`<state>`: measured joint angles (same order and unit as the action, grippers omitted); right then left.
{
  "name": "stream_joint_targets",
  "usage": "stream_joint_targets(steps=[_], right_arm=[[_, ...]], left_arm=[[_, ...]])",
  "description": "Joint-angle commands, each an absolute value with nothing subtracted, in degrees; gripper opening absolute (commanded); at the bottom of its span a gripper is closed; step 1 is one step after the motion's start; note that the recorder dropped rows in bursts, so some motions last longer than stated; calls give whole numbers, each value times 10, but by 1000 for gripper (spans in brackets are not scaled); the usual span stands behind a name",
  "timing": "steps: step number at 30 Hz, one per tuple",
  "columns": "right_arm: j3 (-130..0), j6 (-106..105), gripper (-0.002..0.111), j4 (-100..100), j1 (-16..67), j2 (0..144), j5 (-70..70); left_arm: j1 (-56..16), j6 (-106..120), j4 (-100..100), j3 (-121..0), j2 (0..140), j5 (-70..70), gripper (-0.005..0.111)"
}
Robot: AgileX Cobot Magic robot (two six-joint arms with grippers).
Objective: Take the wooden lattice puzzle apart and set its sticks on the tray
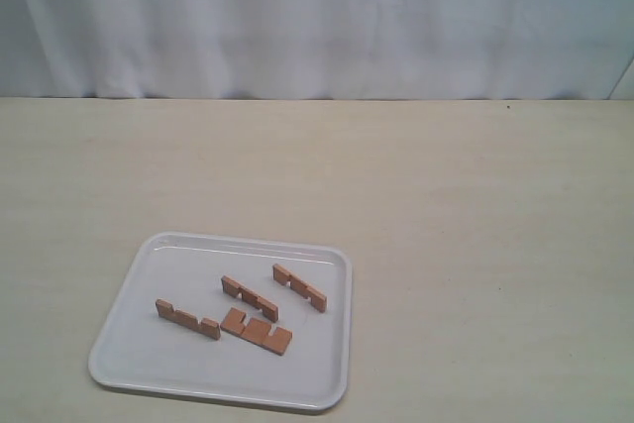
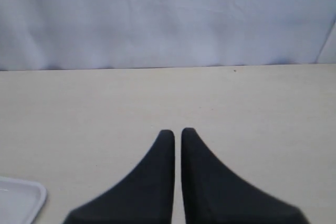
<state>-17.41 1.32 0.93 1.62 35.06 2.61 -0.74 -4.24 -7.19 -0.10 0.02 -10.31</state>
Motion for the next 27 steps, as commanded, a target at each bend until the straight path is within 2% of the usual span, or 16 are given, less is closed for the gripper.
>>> stream_joint_targets(steps=[1, 9, 18, 27], right_arm=[[-78, 0, 4, 5, -15, 271, -44], [0, -25, 4, 5, -15, 131, -57], [0, -35, 4, 5, -35, 15, 53], [0, -35, 4, 9, -32, 0, 88]], left_arm=[[-6, -45, -68, -1, 0, -100, 0], [-6, -45, -68, -1, 0, -100, 0], [-6, -45, -68, -1, 0, -100, 0], [-6, -45, -68, -1, 0, -100, 0]])
